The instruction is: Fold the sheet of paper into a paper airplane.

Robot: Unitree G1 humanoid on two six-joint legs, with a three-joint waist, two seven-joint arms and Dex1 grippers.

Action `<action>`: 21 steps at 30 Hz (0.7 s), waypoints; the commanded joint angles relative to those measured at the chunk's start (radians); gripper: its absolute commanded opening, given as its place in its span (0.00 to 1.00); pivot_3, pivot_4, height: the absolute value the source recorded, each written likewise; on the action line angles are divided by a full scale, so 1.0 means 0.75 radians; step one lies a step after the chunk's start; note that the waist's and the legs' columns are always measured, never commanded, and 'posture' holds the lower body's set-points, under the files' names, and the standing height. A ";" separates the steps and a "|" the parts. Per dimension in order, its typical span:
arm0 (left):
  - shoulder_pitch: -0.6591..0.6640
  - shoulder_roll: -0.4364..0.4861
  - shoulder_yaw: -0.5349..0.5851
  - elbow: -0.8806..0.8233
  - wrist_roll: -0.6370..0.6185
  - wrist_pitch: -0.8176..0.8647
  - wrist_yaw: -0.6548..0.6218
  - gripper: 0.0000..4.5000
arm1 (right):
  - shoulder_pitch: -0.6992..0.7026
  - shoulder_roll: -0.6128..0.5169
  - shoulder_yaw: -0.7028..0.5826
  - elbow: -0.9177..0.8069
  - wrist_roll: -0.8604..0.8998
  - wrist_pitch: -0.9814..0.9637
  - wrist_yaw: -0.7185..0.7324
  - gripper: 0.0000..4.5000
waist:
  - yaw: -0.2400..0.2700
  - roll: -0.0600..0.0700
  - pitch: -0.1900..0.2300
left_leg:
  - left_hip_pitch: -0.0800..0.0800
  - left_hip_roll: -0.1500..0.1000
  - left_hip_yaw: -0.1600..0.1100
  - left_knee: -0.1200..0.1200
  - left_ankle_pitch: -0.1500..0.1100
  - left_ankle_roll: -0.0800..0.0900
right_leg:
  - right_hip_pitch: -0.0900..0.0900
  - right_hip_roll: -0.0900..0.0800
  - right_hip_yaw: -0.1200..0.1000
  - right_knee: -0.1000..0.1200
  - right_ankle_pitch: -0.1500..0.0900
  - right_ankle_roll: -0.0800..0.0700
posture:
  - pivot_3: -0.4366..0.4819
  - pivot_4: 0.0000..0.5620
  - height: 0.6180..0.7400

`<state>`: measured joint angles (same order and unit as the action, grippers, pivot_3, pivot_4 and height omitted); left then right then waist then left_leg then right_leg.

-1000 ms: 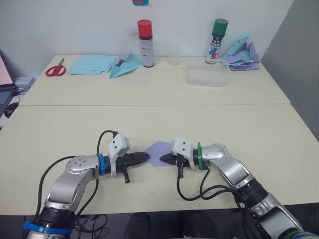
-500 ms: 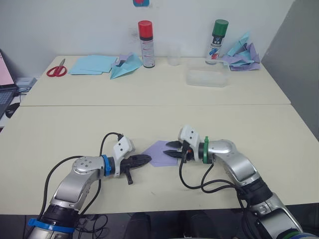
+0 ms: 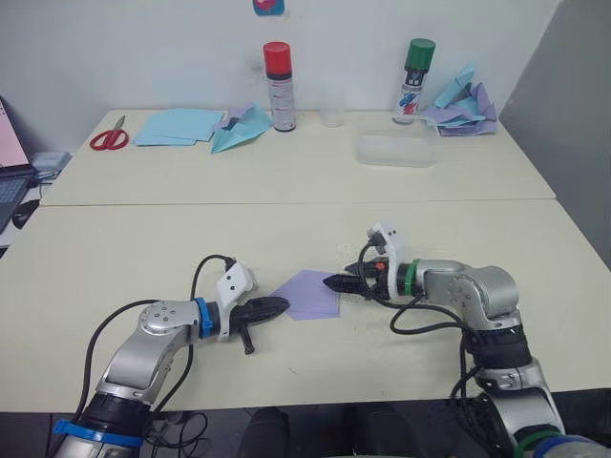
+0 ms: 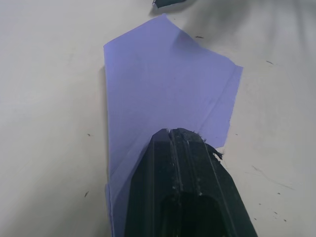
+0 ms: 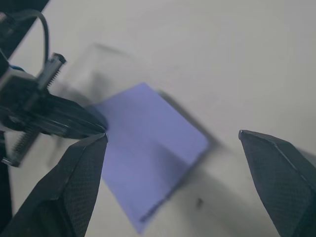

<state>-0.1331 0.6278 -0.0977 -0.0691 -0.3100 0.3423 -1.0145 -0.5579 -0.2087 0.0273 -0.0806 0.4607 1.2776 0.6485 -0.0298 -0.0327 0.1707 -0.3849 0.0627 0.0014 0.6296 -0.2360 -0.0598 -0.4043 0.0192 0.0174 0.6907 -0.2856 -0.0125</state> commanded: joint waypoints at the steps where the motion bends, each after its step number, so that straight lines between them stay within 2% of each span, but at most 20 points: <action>1: 0.029 0.011 -0.040 0.044 0.029 0.047 -0.001 0.00 | -0.033 0.015 -0.003 0.025 0.052 0.030 -0.004 0.99 | 0.000 0.000 0.000 | 0.000 0.000 0.000 0.000 0.000 0.000 | 0.000 0.000 0.000 -0.001 0.000 0.000 | 0.48 0.27 1.00; 8: 0.021 0.011 -0.039 0.049 0.031 0.046 0.001 0.00 | -0.025 0.015 0.103 0.134 0.046 -0.129 0.076 0.99 | -0.002 0.000 -0.001 | 0.000 0.000 0.000 0.000 0.000 0.000 | 0.000 0.001 0.000 -0.001 0.000 0.000 | 0.48 0.27 1.00; 16: 0.025 0.010 -0.043 0.037 0.030 0.054 0.003 0.00 | -0.058 0.059 0.121 0.356 0.035 -0.345 0.159 0.99 | -0.004 0.001 -0.003 | 0.001 0.001 0.001 0.000 0.000 0.000 | 0.000 0.005 0.001 0.000 0.000 0.001 | 0.48 0.27 1.00; 19: 0.025 0.010 -0.044 0.034 0.032 0.055 0.004 0.00 | -0.070 0.061 0.156 0.400 0.017 -0.402 0.190 0.86 | -0.003 0.001 -0.003 | 0.001 0.001 0.001 0.000 0.000 0.000 | 0.000 0.005 0.001 0.000 0.000 0.001 | 0.48 0.27 1.00; 21: 0.026 0.012 -0.044 0.032 0.032 0.056 0.005 0.00 | -0.077 0.056 0.183 0.407 0.012 -0.427 0.216 0.70 | -0.003 0.001 -0.003 | 0.001 0.001 0.001 0.000 0.000 0.000 | 0.000 0.005 0.001 0.000 0.000 0.001 | 0.48 0.27 1.00</action>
<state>-0.1351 0.6302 -0.0964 -0.0672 -0.3104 0.3496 -1.0137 -0.6064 -0.1734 0.1355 0.2227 0.4710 0.9715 0.7840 -0.0322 -0.0321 0.1687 -0.3841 0.0631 0.0020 0.6295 -0.2360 -0.0596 -0.4041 0.0229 0.0181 0.6902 -0.2853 -0.0120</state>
